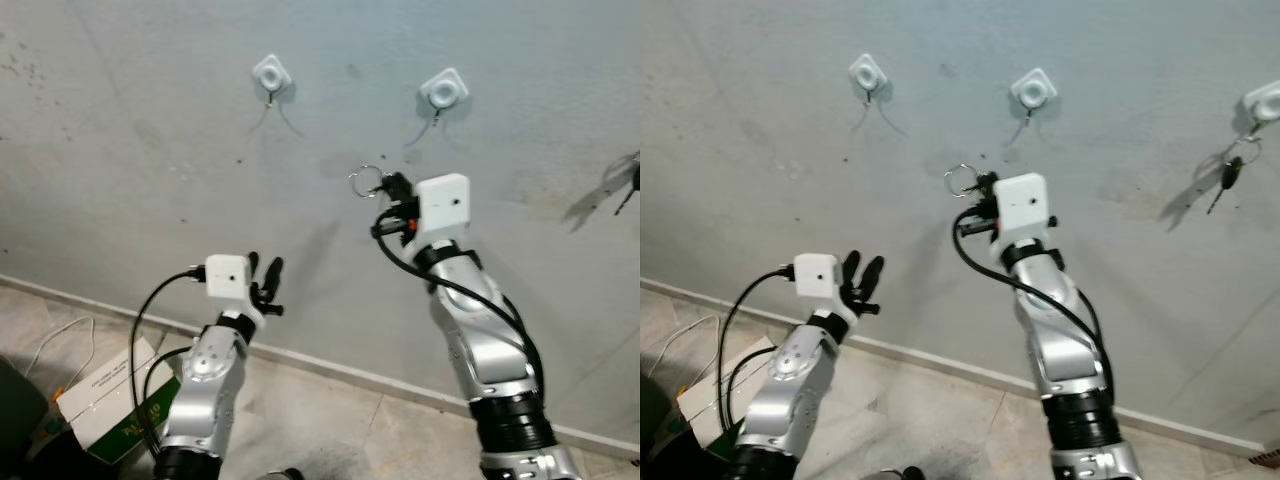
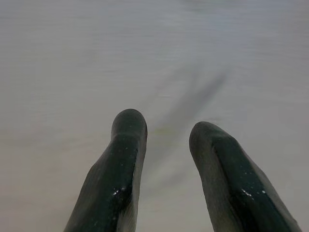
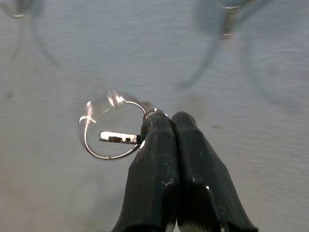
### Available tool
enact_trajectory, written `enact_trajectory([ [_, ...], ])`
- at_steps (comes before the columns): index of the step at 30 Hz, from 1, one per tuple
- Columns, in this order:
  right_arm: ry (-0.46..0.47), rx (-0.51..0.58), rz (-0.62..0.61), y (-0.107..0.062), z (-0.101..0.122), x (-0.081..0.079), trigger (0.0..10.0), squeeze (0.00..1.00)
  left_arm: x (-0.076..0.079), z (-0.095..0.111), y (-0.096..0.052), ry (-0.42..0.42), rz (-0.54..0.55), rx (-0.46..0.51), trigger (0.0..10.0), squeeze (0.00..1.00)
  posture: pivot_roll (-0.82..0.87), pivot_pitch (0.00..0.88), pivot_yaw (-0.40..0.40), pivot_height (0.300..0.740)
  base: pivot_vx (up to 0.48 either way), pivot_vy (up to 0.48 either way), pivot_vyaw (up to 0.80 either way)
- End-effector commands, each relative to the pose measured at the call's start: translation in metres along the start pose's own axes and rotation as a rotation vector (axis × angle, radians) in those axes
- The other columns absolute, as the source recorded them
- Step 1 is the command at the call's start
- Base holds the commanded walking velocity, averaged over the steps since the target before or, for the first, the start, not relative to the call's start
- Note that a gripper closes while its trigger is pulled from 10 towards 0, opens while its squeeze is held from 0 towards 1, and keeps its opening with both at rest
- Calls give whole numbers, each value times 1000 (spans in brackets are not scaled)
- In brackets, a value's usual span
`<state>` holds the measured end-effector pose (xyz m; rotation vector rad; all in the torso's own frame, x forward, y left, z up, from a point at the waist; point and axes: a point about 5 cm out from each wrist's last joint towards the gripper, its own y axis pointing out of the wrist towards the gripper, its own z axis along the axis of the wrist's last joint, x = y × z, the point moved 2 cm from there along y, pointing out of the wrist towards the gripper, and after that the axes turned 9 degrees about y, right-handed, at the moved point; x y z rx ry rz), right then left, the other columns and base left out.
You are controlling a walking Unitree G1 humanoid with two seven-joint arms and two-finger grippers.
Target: Hang keys on a hook
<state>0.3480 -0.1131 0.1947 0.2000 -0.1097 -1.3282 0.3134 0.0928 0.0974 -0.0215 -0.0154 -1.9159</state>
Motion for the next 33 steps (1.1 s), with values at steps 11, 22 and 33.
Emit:
enact_trajectory([
  [11, -30, 77, 37, 10, 21, -6, 10000, 0, 25, 12, 2, 28, -161, 47, 10000, 0, -90, 76, 85, 740, 0, 0, 0],
  [22, -61, 149, 44, 28, 43, -6, 10000, 0, 54, 24, 4, 36, -309, 100, 10000, 0, -92, 70, 83, 740, 0, 0, 0],
  [33, -79, 219, 44, 37, 62, -7, 10000, 0, 56, 27, 4, 33, -318, 107, 10000, 0, -88, 67, 81, 740, 0, 0, 0],
])
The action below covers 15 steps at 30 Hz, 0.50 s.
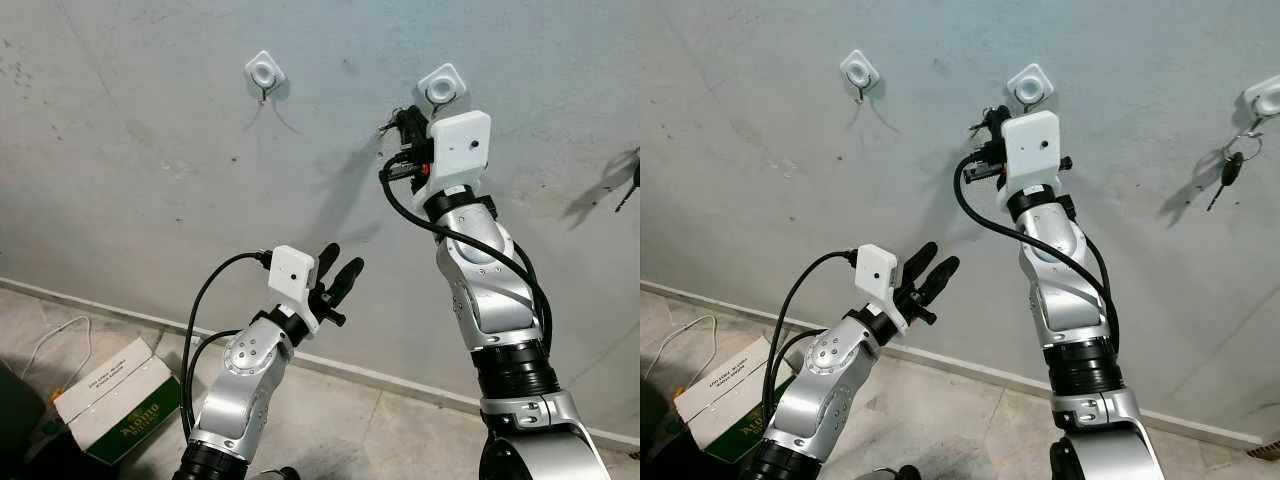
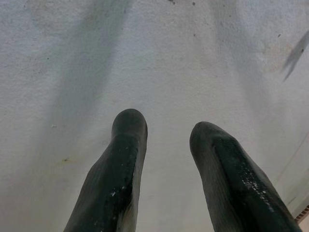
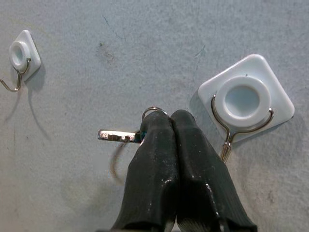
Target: Hang keys on a hook
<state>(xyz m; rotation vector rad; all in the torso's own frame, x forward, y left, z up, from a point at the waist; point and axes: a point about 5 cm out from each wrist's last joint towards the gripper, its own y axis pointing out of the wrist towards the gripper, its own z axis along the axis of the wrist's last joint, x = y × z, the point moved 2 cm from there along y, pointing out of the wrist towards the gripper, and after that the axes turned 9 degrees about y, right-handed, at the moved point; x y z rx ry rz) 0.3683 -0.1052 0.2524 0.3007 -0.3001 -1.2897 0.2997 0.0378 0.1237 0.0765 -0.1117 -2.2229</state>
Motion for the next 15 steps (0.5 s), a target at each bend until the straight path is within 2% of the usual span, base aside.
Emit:
enact_trajectory([
  [1, -2, 42, 5, 6, 11, -1, 10000, 0, 0, 1, -2, 11, -9, -2, 10000, 0, -88, 67, 81, 740, 0, 0, 0],
  [7, -3, 102, -14, 12, 30, 4, 10000, 0, 0, -2, -3, 13, -9, -12, 10000, 0, -91, 67, 82, 740, 0, 0, 0],
  [15, -18, 124, -46, 15, 37, 15, 10000, 0, 0, -4, -4, 14, -9, -19, 10000, 0, -92, 65, 84, 740, 0, 0, 0],
])
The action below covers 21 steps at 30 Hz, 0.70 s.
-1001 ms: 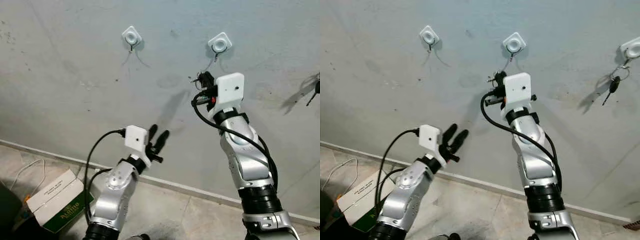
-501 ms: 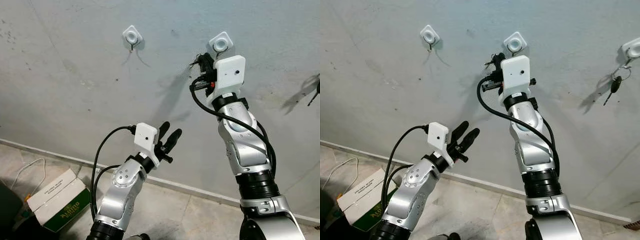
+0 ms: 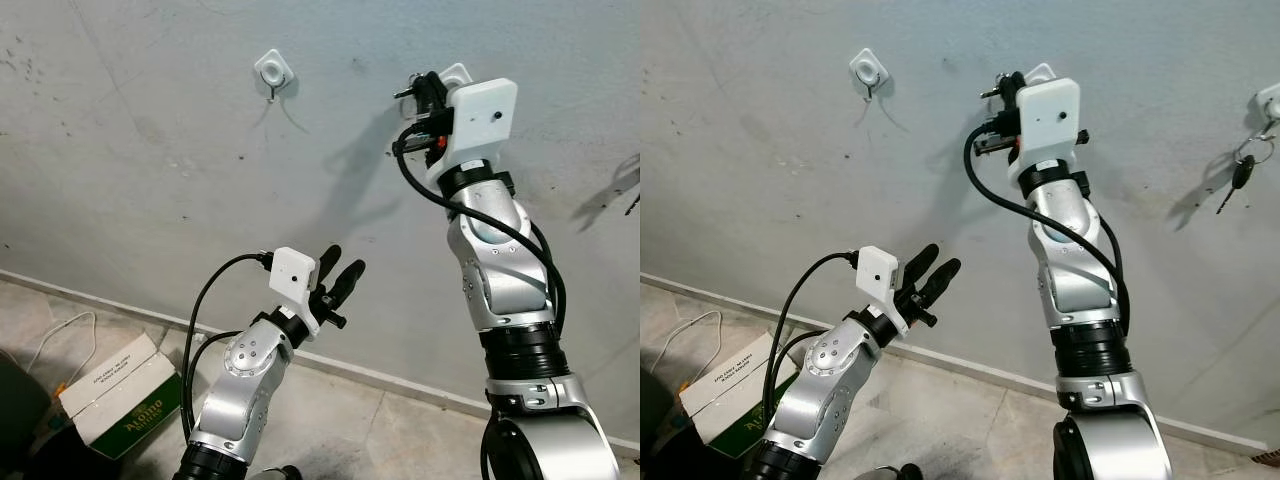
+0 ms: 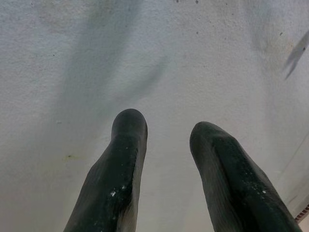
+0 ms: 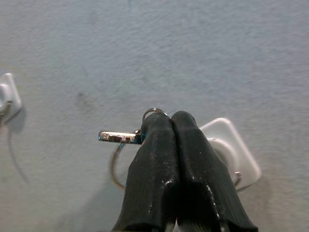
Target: Hang keys on a hook
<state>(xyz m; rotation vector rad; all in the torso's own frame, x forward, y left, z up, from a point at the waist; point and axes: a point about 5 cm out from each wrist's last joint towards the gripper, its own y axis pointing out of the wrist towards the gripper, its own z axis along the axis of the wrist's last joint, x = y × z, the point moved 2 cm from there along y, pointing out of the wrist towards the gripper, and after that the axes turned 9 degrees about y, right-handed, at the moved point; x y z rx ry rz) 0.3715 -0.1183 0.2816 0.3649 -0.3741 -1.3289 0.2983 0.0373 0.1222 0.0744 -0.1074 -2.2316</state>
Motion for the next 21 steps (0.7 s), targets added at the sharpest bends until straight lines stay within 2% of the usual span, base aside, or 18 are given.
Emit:
enact_trajectory([
  [1, 8, 39, -6, 5, 10, 1, 10000, 0, -1, -3, -3, 14, -1, -15, 10000, 0, -92, 65, 84, 740, 0, 0, 0],
  [9, -22, 36, -39, 3, 12, 15, 10000, 0, -1, -3, -2, 16, 0, -18, 10000, 0, -94, 68, 85, 740, 0, 0, 0],
  [11, -3, 27, -66, 2, 10, 21, 10000, 0, -1, -3, -2, 16, -2, -19, 10000, 0, -94, 68, 85, 740, 0, 0, 0],
  [21, -6, 5, -79, -4, 3, 25, 10000, 0, -2, -4, -3, 18, 3, -22, 10000, 0, -92, 69, 87, 740, 0, 0, 0],
])
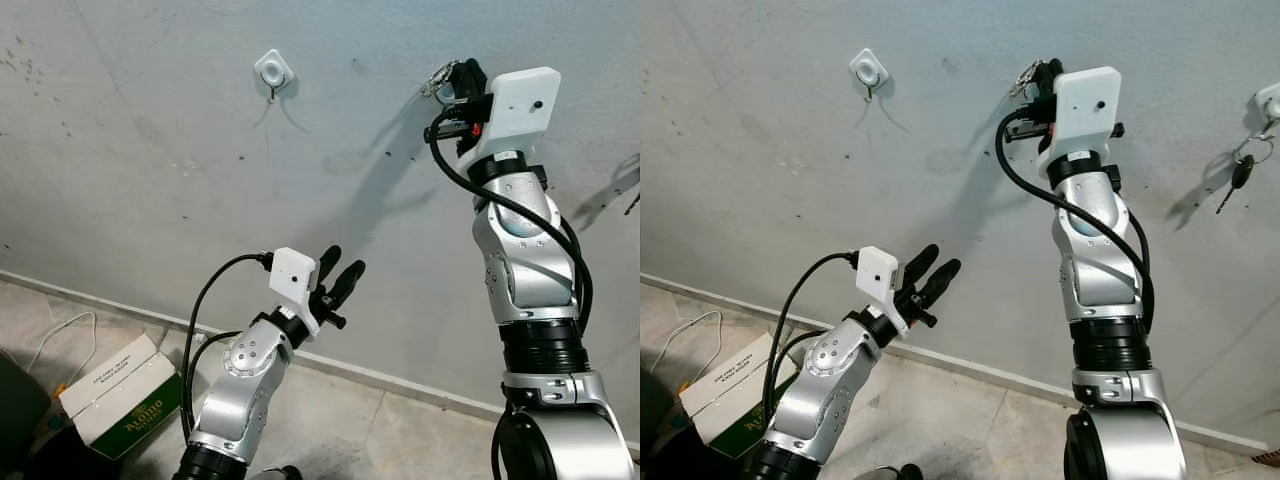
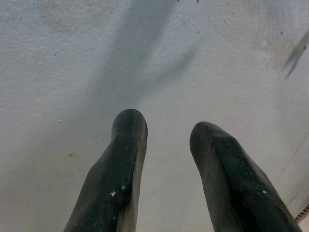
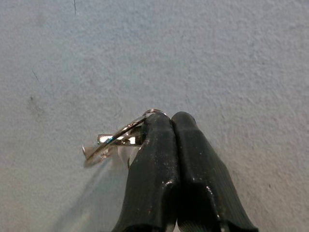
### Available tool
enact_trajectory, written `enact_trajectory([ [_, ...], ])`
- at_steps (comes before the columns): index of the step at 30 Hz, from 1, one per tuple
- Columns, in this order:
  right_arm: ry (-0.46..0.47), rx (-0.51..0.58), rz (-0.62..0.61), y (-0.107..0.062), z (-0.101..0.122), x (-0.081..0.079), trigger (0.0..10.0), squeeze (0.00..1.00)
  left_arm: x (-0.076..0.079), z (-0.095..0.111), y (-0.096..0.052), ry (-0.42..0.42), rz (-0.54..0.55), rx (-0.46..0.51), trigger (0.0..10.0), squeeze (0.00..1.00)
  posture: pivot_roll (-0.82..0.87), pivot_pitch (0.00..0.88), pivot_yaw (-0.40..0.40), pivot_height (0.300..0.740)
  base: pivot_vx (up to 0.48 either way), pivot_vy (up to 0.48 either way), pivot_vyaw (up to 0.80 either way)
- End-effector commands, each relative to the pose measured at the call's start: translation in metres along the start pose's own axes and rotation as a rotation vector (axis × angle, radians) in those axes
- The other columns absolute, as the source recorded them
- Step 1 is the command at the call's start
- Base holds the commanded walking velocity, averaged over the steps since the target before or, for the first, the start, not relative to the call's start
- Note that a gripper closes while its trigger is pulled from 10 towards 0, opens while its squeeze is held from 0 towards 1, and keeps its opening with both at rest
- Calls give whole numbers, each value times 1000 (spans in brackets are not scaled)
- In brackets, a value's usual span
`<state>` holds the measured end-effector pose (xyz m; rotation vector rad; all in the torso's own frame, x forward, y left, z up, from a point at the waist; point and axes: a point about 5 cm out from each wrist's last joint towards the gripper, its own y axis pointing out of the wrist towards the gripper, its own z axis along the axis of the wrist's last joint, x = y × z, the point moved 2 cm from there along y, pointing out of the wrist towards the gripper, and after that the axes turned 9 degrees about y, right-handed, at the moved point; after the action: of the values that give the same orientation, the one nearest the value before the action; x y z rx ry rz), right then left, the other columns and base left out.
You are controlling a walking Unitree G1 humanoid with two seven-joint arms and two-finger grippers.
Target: Hang keys on a hook
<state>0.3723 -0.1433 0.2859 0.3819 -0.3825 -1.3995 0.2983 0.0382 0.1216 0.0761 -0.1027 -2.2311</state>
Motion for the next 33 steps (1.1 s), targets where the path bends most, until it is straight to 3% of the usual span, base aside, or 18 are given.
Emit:
enact_trajectory([
  [1, 7, -10, -7, -2, -2, 0, 10000, 0, -2, -4, -3, 14, 2, -19, 10000, 0, -92, 69, 87, 740, 0, 0, 0],
  [13, 20, -29, 27, -8, -7, -3, 10000, 0, -2, -3, -2, 16, 4, -18, 10000, 0, -93, 70, 89, 740, 0, 0, 0],
  [33, 7, -38, 13, -15, -8, 7, 10000, 0, -3, -5, -2, 24, 12, -28, 10000, 0, -97, 71, 88, 740, 0, 0, 0],
])
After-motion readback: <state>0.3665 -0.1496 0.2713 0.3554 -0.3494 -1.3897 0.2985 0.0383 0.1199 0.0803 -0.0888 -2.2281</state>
